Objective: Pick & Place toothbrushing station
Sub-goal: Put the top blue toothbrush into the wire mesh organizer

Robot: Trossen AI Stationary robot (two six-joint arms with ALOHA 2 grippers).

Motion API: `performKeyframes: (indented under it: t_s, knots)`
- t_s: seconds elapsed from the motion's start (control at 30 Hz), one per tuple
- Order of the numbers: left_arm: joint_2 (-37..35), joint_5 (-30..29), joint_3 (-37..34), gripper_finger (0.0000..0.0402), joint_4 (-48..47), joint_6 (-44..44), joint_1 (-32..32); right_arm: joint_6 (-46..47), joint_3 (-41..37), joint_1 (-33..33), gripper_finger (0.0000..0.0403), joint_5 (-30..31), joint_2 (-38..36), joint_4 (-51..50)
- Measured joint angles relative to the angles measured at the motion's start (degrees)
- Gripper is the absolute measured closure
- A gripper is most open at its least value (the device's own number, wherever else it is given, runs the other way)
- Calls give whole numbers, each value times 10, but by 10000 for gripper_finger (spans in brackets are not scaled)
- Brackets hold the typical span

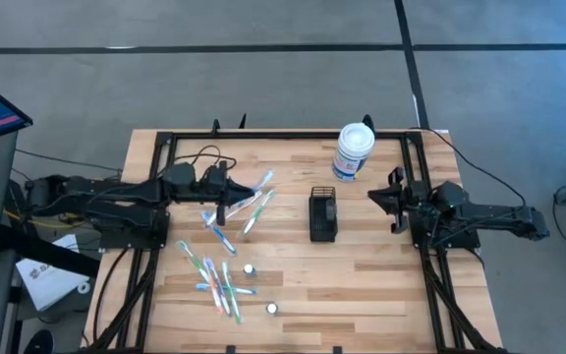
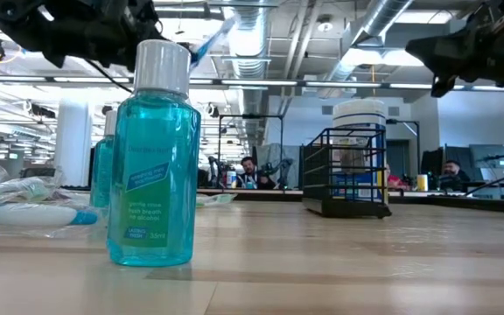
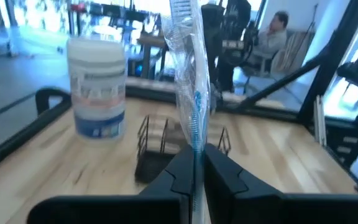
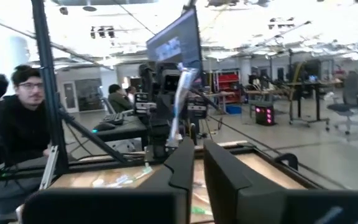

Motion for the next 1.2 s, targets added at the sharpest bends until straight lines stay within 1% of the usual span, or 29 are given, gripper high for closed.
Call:
performKeyframes:
  t_s: [0.2,0.3,0.4,0.57,0.73,0.9,1.1,1.2]
  knots:
    - [77,0,0,393,85,-4,0,-28,0,25,310,3,54,58]
    - [113,0,0,393,144,-13,0,-28,0,22,284,3,85,88]
    - [147,16,4,393,212,-13,0,-27,6,15,260,4,119,107]
    - [201,29,55,393,227,-13,-4,-27,27,10,233,7,179,122]
    - [268,30,123,393,225,-8,-19,-31,30,8,221,7,237,202]
    - [330,30,180,393,224,6,-29,-41,31,7,222,7,290,267]
    - [390,30,240,393,226,9,-41,-43,34,1,230,8,342,316]
    - [412,30,265,393,227,9,-42,-42,47,-4,234,8,365,317]
